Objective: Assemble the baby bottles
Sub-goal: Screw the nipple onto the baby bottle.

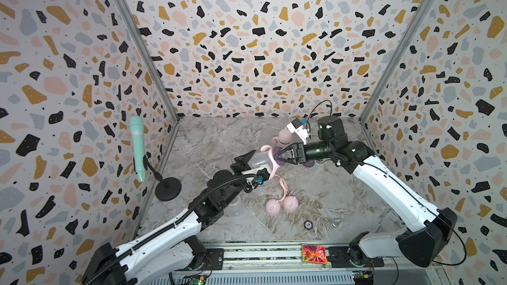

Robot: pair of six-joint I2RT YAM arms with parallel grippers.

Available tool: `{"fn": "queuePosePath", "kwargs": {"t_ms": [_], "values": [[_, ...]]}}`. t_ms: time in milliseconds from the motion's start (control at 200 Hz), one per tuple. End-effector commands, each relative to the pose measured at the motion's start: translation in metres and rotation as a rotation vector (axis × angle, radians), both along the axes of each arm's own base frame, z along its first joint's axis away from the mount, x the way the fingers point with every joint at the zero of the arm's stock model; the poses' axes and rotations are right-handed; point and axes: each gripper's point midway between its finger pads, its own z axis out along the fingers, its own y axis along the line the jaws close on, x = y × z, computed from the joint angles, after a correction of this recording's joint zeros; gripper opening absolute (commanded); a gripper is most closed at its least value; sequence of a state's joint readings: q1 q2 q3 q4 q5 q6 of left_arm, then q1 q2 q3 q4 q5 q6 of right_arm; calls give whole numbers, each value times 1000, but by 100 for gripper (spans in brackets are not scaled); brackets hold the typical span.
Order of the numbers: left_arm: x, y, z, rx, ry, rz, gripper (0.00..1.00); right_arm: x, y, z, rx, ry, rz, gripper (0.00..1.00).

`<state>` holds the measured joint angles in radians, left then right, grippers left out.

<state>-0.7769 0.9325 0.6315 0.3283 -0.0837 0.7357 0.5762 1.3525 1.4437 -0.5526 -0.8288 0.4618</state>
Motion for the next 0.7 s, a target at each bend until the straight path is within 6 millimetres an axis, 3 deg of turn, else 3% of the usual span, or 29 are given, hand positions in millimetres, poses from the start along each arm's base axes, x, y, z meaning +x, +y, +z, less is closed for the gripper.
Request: {"fn": "queuePosePath", "kwargs": {"t_ms": [0,115,250,506,696], "values": [[-6,-8,19,-48,100,-80,0,0,-36,15,-142,-238,-48,75],[-19,-26,13,-32,186,-212,0,-12,-49,24,-195,-342,-30,87],[-35,-38,10,-20,270,-350,0,-25,-59,24,-265,-435,-13,93],[-61,-51,17,-18,346,-543,0,-50,-54,31,-233,-615,44,91],[-66,-53,21,-28,355,-571,0,-56,-51,15,-254,-597,88,93]]}}
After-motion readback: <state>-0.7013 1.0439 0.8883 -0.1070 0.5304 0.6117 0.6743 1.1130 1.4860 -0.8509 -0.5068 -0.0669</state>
